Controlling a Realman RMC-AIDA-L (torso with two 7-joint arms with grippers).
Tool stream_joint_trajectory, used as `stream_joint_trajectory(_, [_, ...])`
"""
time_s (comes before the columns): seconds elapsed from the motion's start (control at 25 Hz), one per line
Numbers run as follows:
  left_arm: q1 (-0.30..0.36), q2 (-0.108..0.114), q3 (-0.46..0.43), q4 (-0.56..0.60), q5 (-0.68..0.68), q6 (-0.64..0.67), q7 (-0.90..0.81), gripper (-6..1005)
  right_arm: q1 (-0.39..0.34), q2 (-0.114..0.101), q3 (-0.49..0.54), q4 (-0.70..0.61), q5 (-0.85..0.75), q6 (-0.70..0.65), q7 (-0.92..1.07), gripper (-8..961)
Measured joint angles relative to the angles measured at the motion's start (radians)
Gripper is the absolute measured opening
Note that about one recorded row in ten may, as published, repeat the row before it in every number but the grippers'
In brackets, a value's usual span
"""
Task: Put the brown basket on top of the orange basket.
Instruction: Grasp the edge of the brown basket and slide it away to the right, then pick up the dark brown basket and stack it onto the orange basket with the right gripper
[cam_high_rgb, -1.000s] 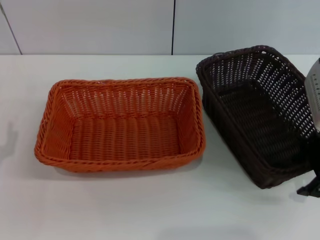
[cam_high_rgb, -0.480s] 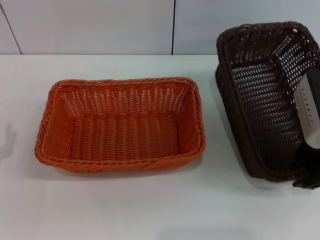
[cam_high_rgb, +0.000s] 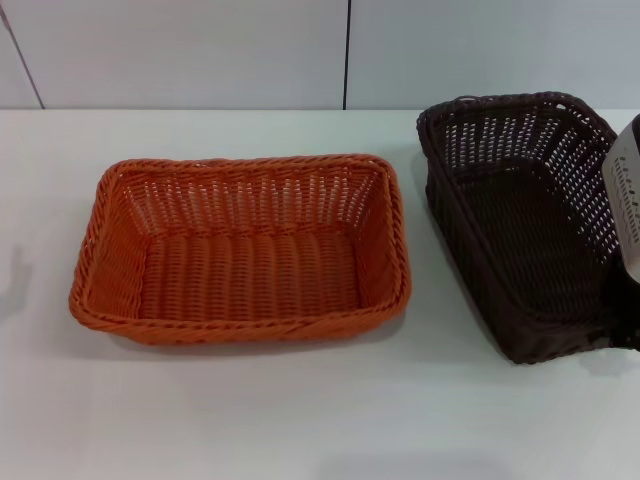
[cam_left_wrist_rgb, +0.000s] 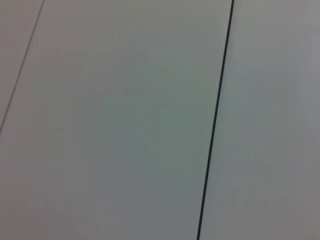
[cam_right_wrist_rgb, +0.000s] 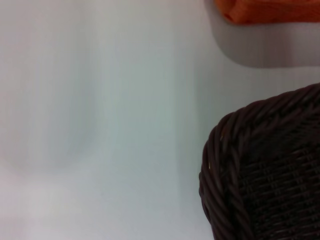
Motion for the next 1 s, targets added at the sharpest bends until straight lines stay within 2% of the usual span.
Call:
stream_joint_trajectory(0.24, [-0.005,0.001,0.0,0.009,0.0,0.002,0.0,787,-0.008,0.003,0.003,-0.01,0.0,-0.003,0.003,153])
stream_joint_trajectory(0.36, [-0.006,0.001,0.0,0.009,0.0,0.003,0.0,787,-0.03,0.005,0.003,-0.081,-0.008,-0.007,0.004,152])
stream_joint_trajectory(0.48, [-0.006,0.001,0.0,0.009,-0.001,0.004,0.0,787,-0.052,0.005,0.029,-0.255,-0.01,-0.054,0.005,151])
stream_joint_trajectory(0.52, [-0.006,0.001,0.0,0.009,-0.001,0.004,0.0,787,-0.052,0.005,0.029,-0.255,-0.01,-0.054,0.005,151])
stream_joint_trajectory(0.68, [-0.004,0.001,0.0,0.009,0.0,0.005,0.0,787,-0.06,0.005,0.04,-0.424,-0.01,-0.107,0.008,149])
stream_joint_trajectory(1.0, [-0.001,0.002,-0.001,0.009,0.0,0.012,0.0,786,-0.055,0.005,0.017,-0.564,0.03,-0.132,0.004,150])
